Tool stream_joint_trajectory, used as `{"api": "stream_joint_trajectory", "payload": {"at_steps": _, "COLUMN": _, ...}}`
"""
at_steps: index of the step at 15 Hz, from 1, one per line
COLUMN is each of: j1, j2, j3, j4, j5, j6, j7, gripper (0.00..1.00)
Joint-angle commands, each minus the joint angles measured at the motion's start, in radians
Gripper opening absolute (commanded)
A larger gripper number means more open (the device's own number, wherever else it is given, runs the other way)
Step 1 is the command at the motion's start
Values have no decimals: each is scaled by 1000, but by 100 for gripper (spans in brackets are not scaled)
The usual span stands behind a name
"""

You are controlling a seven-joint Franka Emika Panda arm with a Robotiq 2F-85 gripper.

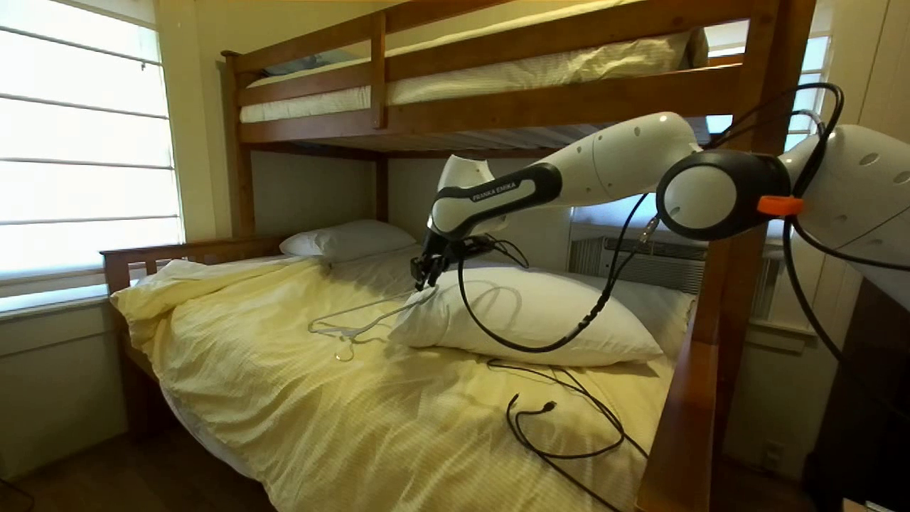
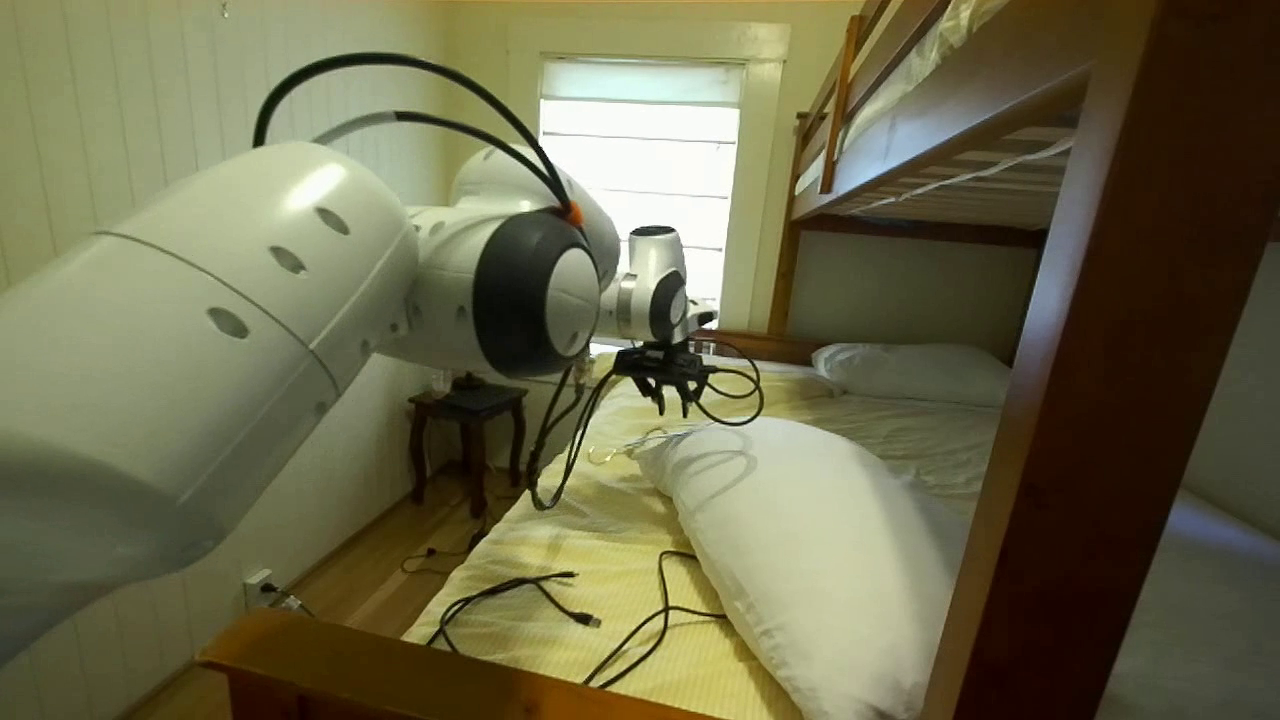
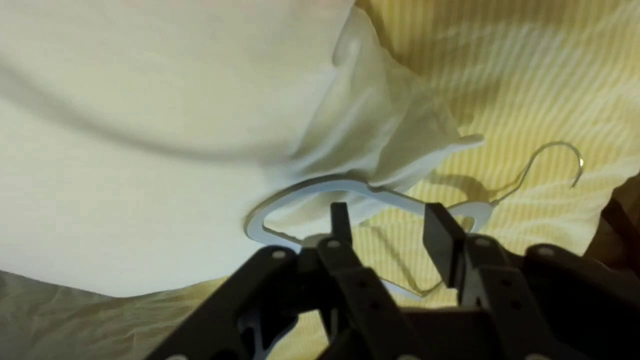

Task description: Push the hanger off the pillow, then move the pillow forward

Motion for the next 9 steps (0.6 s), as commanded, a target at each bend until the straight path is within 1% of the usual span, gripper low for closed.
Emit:
{"api": "stream_joint_trajectory", "payload": {"at_steps": 1, "j1": 54, "j2": -49, "j3": -63, "j4": -45, "j5": -97, "j6": -147, "j7": 48, "gripper": 42}}
{"api": "stream_joint_trajectory", "payload": {"at_steps": 2, "j1": 53, "j2": -47, "j3": -70, "j4": -47, "j5": -108, "j6": -140, "j7": 59, "gripper": 29}}
{"api": "stream_joint_trajectory", "payload": {"at_steps": 3, "j1": 59, "j2": -44, "j3": -89, "j4": -49, "j5": -132, "j6": -110, "j7": 87, "gripper": 27}}
{"api": "stream_joint_trajectory", "payload": {"at_steps": 4, "j1": 63, "j2": -44, "j3": -105, "j4": -54, "j5": -153, "j6": -94, "j7": 104, "gripper": 21}}
{"api": "stream_joint_trajectory", "payload": {"at_steps": 6, "j1": 64, "j2": -37, "j3": -137, "j4": -57, "j5": -194, "j6": -60, "j7": 148, "gripper": 5}}
{"api": "stream_joint_trajectory", "payload": {"at_steps": 7, "j1": 64, "j2": -29, "j3": -150, "j4": -51, "j5": -211, "j6": -50, "j7": 167, "gripper": 1}}
{"api": "stream_joint_trajectory", "payload": {"at_steps": 9, "j1": 64, "j2": -19, "j3": -168, "j4": -47, "j5": -235, "j6": -21, "j7": 195, "gripper": 0}}
